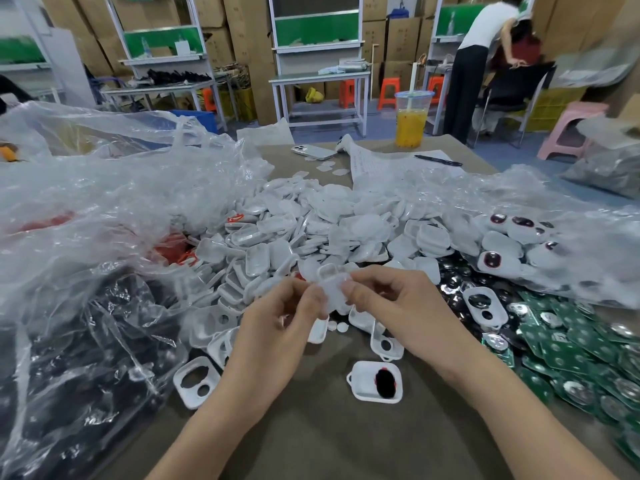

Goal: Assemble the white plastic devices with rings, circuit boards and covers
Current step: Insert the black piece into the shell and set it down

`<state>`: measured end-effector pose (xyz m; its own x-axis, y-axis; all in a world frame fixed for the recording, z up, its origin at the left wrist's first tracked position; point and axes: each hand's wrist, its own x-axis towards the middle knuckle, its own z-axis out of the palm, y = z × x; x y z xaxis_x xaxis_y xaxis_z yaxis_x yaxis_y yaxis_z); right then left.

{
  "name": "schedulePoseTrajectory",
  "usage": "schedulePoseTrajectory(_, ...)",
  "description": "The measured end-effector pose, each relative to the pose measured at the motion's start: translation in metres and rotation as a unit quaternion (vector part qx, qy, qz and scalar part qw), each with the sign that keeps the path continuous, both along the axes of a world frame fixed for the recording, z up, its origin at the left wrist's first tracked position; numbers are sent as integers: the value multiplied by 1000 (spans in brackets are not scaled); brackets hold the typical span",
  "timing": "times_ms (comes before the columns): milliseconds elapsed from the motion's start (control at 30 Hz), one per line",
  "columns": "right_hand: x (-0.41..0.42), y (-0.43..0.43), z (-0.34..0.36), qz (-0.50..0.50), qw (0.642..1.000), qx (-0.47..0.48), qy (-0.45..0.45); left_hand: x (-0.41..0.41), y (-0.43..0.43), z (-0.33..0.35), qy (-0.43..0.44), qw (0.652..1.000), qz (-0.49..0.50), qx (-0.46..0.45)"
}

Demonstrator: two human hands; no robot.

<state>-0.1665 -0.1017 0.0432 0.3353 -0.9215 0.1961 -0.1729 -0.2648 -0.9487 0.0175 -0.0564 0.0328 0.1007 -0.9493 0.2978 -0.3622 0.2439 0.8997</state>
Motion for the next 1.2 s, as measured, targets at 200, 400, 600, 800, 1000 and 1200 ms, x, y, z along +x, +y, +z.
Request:
schedulePoseTrajectory(200,-1,0,6,33,992,76,-95,4,-1,2,72,997,-36,17)
schedulePoseTrajectory(400,1,1,8,46,983,117,-130,6,-2,0,63,998,-31,6)
schedulePoseTrajectory(600,1,3,8,68,988,103,-97,2,2,7,61,997,-46,8)
schedulePoseTrajectory(800,-1,4,10,61,990,94,-84,0,2,8,98,992,-74,23)
schedulePoseTrajectory(1000,5,4,4,32,993,74,-86,0,2,2,30,993,-111,34)
schedulePoseTrajectory(1200,7,3,0,22,994,57,-91,-5,7,1,-13,998,-57,-10)
